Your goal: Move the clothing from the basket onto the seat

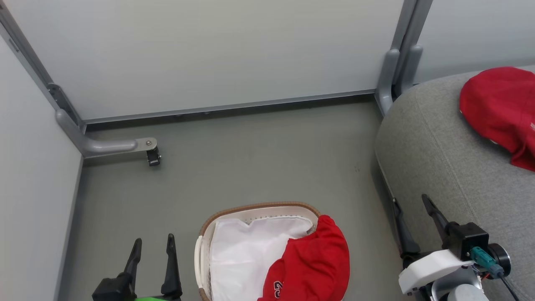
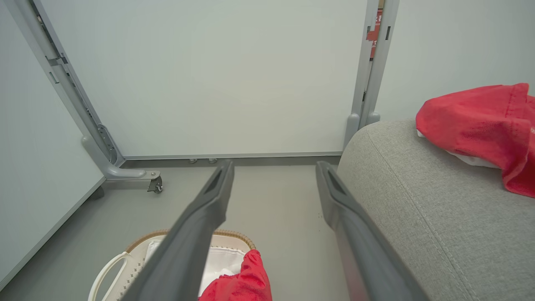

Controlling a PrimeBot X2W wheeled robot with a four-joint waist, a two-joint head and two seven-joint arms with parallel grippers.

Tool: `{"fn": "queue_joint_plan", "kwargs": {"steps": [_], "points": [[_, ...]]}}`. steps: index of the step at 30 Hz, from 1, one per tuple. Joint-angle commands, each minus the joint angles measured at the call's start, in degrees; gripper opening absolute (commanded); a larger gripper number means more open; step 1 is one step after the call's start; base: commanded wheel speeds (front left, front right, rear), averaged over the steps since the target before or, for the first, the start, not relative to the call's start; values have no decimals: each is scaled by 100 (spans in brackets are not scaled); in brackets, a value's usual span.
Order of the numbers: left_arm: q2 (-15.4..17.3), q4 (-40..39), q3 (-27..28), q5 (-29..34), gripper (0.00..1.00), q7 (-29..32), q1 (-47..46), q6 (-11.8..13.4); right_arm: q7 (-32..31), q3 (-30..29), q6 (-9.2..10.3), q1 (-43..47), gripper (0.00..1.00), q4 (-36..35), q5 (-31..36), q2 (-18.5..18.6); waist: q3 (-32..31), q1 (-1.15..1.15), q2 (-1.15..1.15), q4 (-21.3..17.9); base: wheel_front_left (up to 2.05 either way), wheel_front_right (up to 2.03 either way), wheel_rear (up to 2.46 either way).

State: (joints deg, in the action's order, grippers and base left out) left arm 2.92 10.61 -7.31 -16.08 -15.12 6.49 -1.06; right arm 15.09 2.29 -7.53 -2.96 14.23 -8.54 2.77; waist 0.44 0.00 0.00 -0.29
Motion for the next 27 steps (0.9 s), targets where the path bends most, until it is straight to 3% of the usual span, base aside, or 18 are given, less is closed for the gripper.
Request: {"fn": "queue_joint_plan", "kwargs": {"steps": [1, 19, 27], "points": [[-1, -7, -2, 33, 100, -5, 77, -17, 13, -7, 8, 68, 100, 19, -24, 22, 3, 0, 0, 5, 0, 0, 0], [0, -39, -87, -8, 100, -5, -21, 48, 12, -5, 8, -66, 100, 31, -4, 22, 159, 0, 0, -8, 0, 0, 0], [0, 19, -353, 396, 100, -5, -597, -155, 13, -157, 8, -372, 100, -131, 111, 21, 765, 0, 0, -63, 0, 0, 0]]}}
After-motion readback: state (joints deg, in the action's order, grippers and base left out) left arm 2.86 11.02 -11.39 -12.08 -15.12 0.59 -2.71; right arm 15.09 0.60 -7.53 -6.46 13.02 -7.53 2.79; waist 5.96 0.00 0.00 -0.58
